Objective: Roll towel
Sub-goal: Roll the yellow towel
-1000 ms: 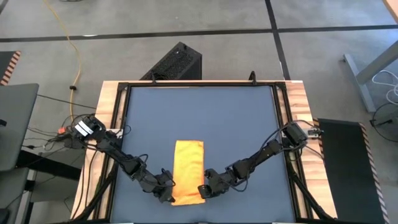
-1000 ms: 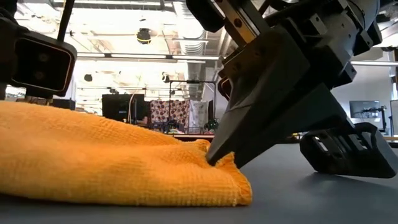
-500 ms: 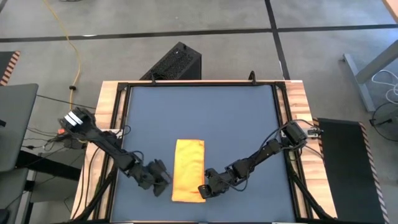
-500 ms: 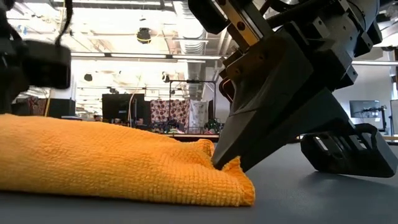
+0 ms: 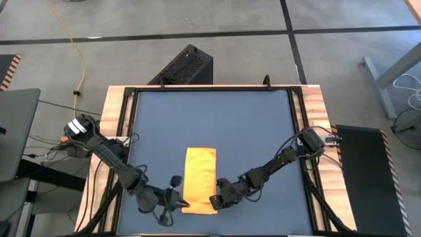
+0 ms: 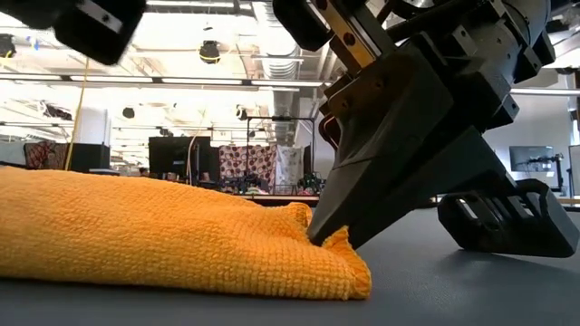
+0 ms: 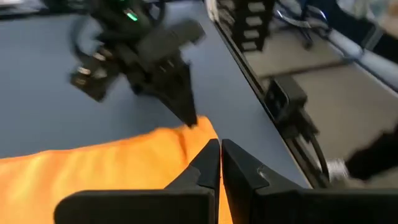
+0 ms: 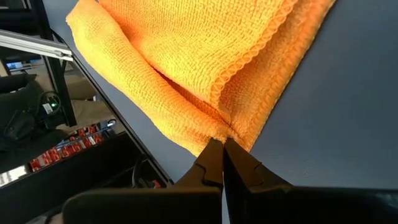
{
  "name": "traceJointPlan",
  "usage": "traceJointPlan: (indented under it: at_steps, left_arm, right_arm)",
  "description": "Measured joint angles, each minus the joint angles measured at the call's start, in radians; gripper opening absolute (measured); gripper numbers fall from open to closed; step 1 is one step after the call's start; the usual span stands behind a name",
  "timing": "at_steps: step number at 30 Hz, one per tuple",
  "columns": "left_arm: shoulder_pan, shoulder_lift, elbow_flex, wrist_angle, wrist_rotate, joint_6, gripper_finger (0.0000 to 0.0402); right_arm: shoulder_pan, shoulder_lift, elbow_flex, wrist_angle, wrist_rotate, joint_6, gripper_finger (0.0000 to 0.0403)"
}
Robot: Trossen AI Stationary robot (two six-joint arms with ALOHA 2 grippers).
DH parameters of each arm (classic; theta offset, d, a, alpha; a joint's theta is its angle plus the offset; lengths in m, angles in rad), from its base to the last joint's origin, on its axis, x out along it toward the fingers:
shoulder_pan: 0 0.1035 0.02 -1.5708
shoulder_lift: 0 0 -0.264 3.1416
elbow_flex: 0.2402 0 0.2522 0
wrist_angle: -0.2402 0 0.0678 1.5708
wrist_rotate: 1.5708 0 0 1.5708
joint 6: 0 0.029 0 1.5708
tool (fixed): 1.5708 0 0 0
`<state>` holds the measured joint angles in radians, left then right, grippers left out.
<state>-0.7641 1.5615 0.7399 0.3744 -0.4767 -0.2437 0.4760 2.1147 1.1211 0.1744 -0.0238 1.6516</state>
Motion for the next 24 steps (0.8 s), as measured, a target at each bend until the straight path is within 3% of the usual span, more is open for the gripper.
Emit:
traceJointPlan:
  at_steps: [5, 9, 18, 24]
  left_arm:
    - [0.087, 0.008, 0.002, -0.028, 0.248, 0.033, 0.0024]
    - [0.11, 0.014, 0.002, -0.097, 0.369, 0.116, 0.0067]
    - [0.112, 0.03, 0.004, -0.152, 0.343, 0.271, 0.0175]
    - [0.077, 0.135, 0.004, -0.106, 0.338, 0.269, 0.0198]
  right_arm:
    - [-0.002, 0.0, 0.0, 0.002, 0.0, 0.0, 0.0017]
    - [-0.002, 0.0, 0.0, 0.002, 0.0, 0.0, 0.0017]
    - [-0.007, 0.0, 0.0, 0.002, -0.026, 0.005, 0.0017]
    - [-0.01, 0.0, 0.0, 0.002, -0.027, 0.005, 0.0018]
